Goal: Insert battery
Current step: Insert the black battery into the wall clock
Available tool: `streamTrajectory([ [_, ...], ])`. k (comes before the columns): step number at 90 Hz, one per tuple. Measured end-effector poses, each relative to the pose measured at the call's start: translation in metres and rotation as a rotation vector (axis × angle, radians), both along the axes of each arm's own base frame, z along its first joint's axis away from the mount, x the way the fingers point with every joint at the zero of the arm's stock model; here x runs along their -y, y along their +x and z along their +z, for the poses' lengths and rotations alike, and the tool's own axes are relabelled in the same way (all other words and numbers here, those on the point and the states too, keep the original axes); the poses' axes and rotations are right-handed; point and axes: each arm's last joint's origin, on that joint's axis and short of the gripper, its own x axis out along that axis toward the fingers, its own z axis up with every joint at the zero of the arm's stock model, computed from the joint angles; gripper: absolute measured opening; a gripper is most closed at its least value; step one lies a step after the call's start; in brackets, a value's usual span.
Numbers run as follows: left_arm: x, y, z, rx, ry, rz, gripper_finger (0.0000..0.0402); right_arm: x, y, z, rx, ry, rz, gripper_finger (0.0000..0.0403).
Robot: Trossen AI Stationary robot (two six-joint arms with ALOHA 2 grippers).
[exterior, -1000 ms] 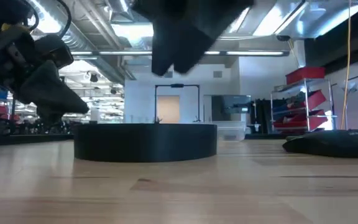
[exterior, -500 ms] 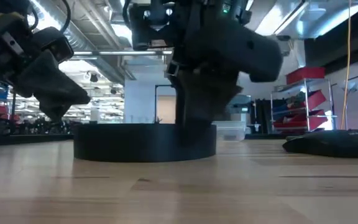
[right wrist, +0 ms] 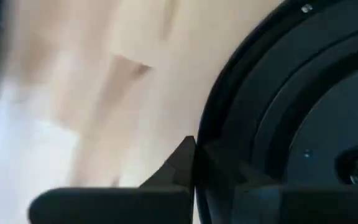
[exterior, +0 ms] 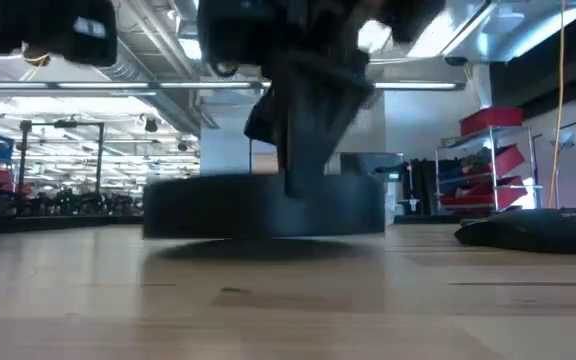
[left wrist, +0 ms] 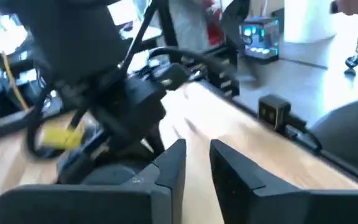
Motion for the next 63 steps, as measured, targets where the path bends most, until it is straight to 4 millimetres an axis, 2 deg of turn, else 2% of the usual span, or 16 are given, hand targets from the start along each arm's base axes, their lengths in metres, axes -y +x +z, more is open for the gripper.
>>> streamTrajectory([
  [25, -0.004, -0.001, -0.016, -0.110, 0.235, 0.007, 0.0184, 0.027, -0.002, 0.036, 0.084, 0.065, -0.017, 0.0000],
  [39, -0.005, -0.001, -0.017, -0.065, 0.393, 0.041, 0.0241, 0.032, -0.002, 0.042, 0.097, 0.068, -0.027, 0.0000],
  [50, -0.004, 0.000, -0.024, -0.058, 0.571, 0.082, 0.0266, 0.032, -0.003, 0.043, 0.100, 0.070, -0.031, 0.0000],
  [63, -0.002, 0.006, -0.038, -0.085, 0.636, 0.115, 0.0272, 0.032, -0.003, 0.043, 0.090, 0.074, -0.047, 0.0000],
])
